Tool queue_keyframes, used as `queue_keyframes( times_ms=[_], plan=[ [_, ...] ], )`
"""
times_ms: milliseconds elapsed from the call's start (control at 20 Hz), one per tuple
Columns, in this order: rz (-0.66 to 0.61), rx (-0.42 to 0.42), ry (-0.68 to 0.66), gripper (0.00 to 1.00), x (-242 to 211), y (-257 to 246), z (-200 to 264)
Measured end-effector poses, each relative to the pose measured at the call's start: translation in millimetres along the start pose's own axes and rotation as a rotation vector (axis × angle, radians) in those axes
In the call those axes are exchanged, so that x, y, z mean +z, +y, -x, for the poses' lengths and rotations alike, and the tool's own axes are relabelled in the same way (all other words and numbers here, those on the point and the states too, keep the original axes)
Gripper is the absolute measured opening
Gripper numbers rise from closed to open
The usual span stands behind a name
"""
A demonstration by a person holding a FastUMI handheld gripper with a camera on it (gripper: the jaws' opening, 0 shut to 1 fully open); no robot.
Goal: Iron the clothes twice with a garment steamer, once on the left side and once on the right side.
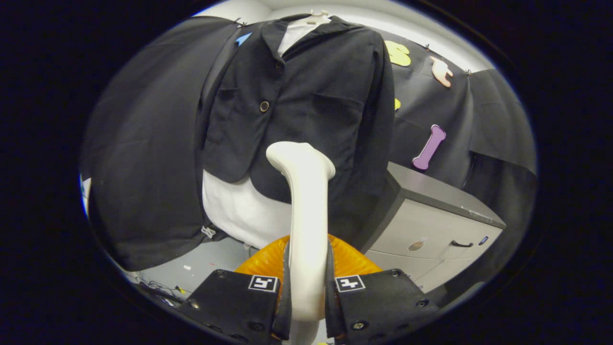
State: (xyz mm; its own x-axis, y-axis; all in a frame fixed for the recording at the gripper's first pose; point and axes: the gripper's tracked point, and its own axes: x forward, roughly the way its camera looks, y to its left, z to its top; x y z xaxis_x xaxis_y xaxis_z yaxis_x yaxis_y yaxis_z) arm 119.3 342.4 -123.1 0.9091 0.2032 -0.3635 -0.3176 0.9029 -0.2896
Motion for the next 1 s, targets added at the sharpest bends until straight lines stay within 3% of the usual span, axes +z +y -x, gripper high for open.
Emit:
queue_keyframes(
  times_ms=[300, 500, 700, 1000],
  plan=[
    [0.032, 0.027, 0.096, 0.31, -29, 12, -12],
    [0.032, 0.038, 0.077, 0.31, -21, 20, -1],
    [0.005, 0.077, -0.003, 0.3, 22, 34, 20],
    [-0.011, 0.151, -0.299, 0.3, 158, 60, 48]
  ],
)
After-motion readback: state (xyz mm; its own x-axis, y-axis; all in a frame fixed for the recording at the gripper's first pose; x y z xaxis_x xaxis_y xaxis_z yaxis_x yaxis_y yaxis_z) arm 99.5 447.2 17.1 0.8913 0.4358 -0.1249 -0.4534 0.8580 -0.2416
